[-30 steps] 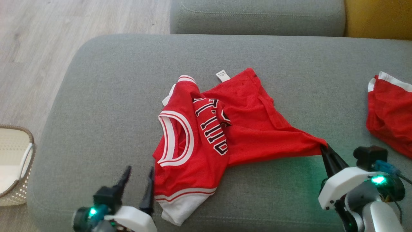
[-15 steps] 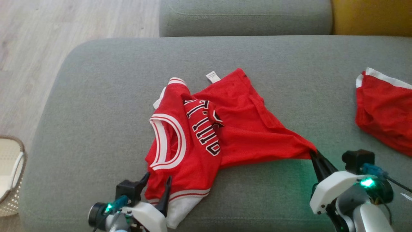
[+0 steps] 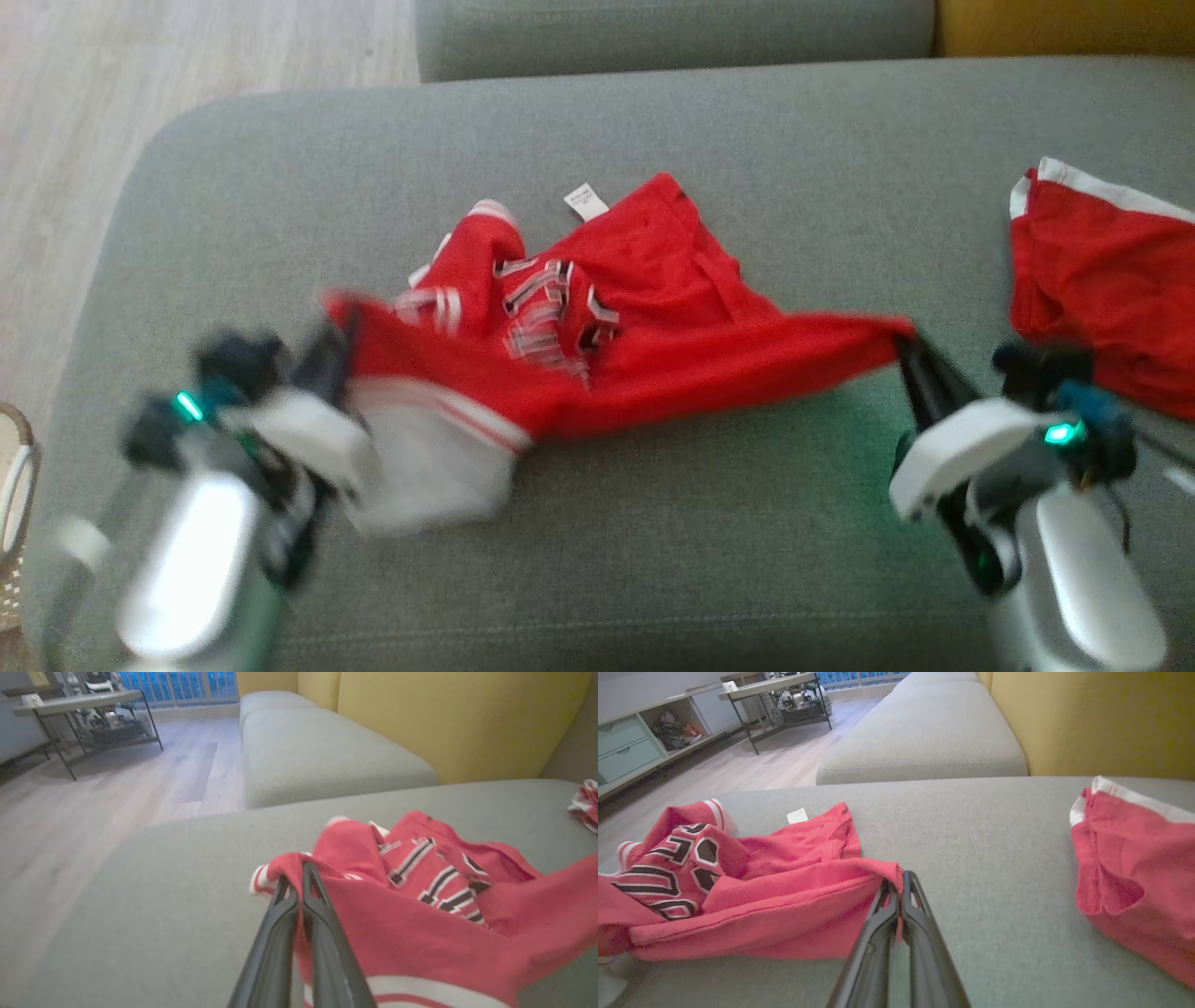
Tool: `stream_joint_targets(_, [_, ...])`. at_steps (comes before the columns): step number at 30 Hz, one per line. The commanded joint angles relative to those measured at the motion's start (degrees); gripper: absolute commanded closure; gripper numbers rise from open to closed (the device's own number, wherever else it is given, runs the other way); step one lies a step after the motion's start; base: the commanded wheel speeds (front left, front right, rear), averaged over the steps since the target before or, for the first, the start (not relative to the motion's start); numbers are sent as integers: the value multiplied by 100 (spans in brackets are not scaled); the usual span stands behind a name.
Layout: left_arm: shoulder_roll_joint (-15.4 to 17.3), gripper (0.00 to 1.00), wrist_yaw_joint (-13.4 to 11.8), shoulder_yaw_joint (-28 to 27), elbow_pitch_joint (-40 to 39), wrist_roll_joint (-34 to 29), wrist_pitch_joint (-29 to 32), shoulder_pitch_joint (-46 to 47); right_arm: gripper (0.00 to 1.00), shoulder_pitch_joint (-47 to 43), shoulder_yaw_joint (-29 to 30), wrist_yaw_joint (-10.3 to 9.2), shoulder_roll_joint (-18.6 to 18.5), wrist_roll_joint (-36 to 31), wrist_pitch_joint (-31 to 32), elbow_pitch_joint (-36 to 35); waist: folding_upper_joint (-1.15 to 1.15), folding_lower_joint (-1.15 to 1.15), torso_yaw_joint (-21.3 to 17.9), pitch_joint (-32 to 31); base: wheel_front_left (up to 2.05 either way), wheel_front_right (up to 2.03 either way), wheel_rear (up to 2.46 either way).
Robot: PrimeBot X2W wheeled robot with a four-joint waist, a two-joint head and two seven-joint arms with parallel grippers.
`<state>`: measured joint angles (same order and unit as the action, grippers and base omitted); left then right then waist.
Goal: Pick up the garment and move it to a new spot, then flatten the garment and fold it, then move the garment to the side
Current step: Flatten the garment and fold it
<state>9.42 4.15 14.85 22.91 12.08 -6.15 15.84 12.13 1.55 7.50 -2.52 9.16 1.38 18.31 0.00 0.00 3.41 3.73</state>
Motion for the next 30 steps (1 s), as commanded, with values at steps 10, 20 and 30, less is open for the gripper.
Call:
stream_joint_targets(10, [852,100,202,-601,826,217,372,2145,100,1284,553,-1,-36,-393,-386,194,0,0,-198,407,0,0,0])
stream_joint_targets(20, [784,0,318,-286,2390,571,271,2612,85,1630,-6,-1,-36,-113,-434,979,0,0,-416,777,0,0,0])
stream_joint_targets(30, [807,0,68,-640,2666,754,-790,2851,0,1811,45,-1,-36,-238,-904,1584,0,0,-190,558,0,0,0])
